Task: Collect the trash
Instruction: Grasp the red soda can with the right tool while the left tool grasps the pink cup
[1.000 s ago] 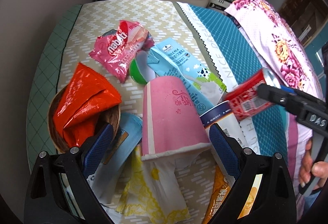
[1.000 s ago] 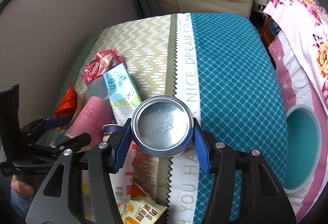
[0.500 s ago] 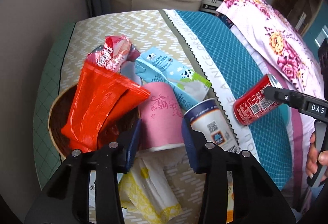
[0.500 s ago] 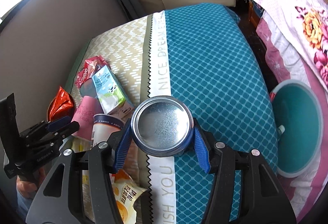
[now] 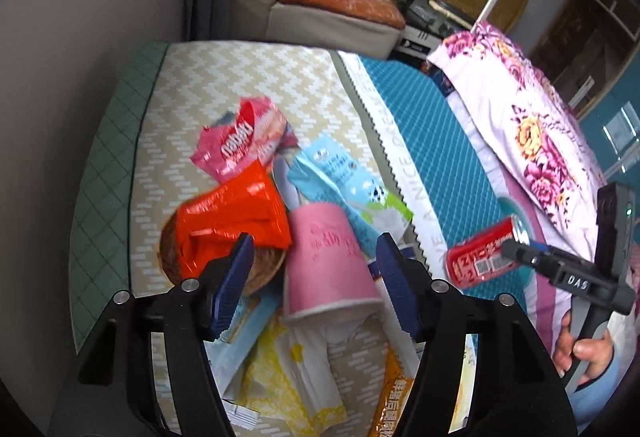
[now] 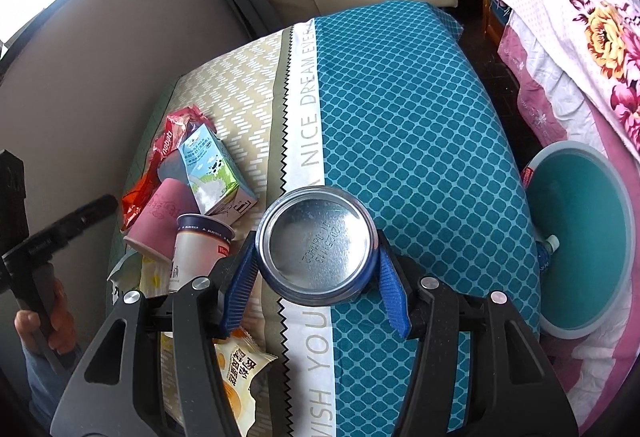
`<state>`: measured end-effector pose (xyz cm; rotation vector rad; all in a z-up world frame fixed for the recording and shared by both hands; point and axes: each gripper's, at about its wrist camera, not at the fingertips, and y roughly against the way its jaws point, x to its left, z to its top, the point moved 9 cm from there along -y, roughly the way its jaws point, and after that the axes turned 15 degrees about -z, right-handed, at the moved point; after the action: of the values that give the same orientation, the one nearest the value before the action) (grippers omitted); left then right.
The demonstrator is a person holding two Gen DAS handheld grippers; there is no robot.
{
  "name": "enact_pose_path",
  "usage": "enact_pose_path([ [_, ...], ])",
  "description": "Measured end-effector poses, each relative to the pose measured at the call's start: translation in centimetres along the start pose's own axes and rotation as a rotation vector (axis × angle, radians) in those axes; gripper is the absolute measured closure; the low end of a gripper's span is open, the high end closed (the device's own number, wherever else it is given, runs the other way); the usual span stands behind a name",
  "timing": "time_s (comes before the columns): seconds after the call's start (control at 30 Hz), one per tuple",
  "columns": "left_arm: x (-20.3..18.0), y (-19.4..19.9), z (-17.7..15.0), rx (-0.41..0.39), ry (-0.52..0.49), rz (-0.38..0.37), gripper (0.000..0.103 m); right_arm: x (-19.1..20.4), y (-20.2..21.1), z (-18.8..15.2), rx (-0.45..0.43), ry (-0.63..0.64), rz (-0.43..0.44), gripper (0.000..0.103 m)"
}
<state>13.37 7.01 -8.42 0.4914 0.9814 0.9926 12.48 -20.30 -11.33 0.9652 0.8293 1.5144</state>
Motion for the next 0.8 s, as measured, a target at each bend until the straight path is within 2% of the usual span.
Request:
enact_pose_path([
  [0.1,-1.3,-0.4,-0.4,0.021,-0.048,-0.003,0.042,0.1,0.0,0.0,0.000,0.008,-0.001,0.050],
  [0.13,-1.7,-0.6,-0.8,0.034,-0.067,0.004,0.050,0.1,0.0,0.0,0.001,0.007,0.000,0.050],
  [0.17,-1.9,-1.1,-1.2,0.056,-0.083,0.018,0.053,0.1,0.0,0.0,0.002,0.007,0.001,0.050],
  [0.3,-0.9,-3.5,-2.6,0.127,-0.066,0.055,0.053,0.2,-0.1,0.0,0.004,0.010,0.003,0.050],
  [0.37,-0.9,-4.5,-3.0,0.148,-0.057,0.041,0.049,0.2,0.0,0.0,0.005,0.010,0.006,0.050],
  [0.4,-0.9,-4.8,-3.0,0.150,-0.070,0.062,0.047,0.2,0.0,0.0,0.005,0.010,0.008,0.050],
  [0.47,-1.0,-5.4,-3.2,0.165,-0.074,0.065,0.036,0.3,0.0,0.0,0.006,0.009,0.012,0.050],
  [0.57,-0.7,-6.7,-4.0,0.191,-0.058,0.066,0.028,0.2,-0.1,0.0,0.007,0.004,0.018,0.049],
  [0.7,-0.5,-8.0,-4.7,0.200,-0.017,0.055,0.028,0.3,-0.3,-0.1,0.022,-0.008,0.046,0.050],
  [0.8,-1.0,-7.4,-4.5,0.174,-0.036,0.066,0.036,0.5,-0.3,-0.5,0.025,-0.010,0.061,0.050],
])
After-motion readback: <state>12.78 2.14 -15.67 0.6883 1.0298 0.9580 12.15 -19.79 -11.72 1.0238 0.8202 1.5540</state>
